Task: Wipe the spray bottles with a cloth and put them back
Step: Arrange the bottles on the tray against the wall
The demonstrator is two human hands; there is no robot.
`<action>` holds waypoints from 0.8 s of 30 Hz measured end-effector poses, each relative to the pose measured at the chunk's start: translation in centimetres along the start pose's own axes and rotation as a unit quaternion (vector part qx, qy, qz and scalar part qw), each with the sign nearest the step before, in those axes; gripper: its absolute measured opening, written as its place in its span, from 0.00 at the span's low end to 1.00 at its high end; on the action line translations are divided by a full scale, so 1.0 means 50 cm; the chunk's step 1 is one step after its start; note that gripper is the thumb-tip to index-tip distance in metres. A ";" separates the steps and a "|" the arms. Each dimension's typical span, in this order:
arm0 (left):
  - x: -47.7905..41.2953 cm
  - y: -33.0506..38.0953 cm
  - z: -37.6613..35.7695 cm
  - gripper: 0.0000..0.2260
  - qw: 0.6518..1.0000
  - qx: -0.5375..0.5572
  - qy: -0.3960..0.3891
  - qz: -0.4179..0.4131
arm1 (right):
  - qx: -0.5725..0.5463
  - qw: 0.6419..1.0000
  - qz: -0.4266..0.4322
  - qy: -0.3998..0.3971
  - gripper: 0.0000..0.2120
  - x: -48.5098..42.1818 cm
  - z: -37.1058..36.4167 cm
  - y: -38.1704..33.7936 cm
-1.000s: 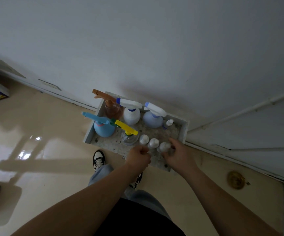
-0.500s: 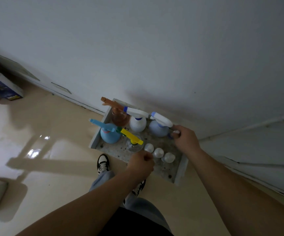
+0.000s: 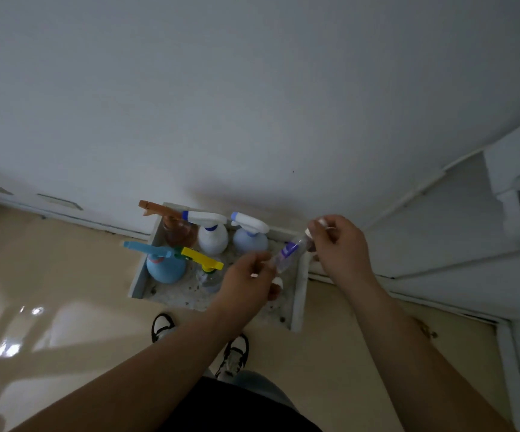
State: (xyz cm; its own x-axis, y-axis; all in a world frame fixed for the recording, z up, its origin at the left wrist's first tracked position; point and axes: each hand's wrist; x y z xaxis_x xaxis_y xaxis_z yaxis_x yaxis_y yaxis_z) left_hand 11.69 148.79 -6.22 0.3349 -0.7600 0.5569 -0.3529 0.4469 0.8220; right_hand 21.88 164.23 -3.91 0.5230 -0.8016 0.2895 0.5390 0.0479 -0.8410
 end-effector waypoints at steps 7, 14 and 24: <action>0.002 0.010 -0.009 0.11 0.993 0.105 -0.025 0.052 | -0.148 0.987 -0.054 -0.014 0.05 0.029 -0.009 -0.030; -0.038 -0.002 -0.004 0.11 0.992 0.110 0.021 0.060 | -0.186 0.980 -0.066 -0.036 0.06 0.011 -0.026 -0.008; -0.097 -0.006 0.022 0.21 0.992 -0.038 0.077 0.096 | 0.077 0.995 -0.015 -0.062 0.08 -0.100 -0.111 0.109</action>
State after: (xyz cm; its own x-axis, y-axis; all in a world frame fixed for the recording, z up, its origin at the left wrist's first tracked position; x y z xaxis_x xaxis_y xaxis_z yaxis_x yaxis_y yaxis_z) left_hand 9.20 151.83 -9.28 0.3992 -0.5788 0.7111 -0.3587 0.6151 0.7021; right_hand 18.53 165.18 -12.46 0.5780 -0.7247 0.3751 0.6446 0.1236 -0.7545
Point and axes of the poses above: each hand's wrist, its own x-axis away from the middle knuckle, its own z-axis out of the back of the hand, y = z × x, and after that the axes turned 10 degrees about -y, right-handed
